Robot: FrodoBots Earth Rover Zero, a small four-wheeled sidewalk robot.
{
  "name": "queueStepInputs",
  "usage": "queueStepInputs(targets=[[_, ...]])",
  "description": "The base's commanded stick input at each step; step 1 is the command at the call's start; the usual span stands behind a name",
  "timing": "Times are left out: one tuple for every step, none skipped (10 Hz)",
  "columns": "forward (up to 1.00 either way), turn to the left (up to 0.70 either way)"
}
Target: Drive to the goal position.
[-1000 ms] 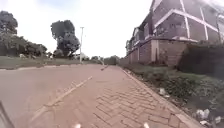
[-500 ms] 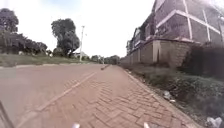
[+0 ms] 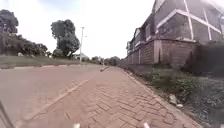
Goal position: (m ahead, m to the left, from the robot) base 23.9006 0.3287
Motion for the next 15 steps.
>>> queueStepInputs(targets=[[0.50, 0.00], [0.50, 0.00], [0.50, 0.00], [0.50, 0.00], [0.50, 0.00], [0.50, 0.00], [0.50, 0.00], [0.50, 0.00], [0.50, 0.00], [0.50, 0.00], [0.50, 0.00], [0.50, 0.00], [0.50, 0.00], [0.50, 0.00], [0.50, 0.00]])
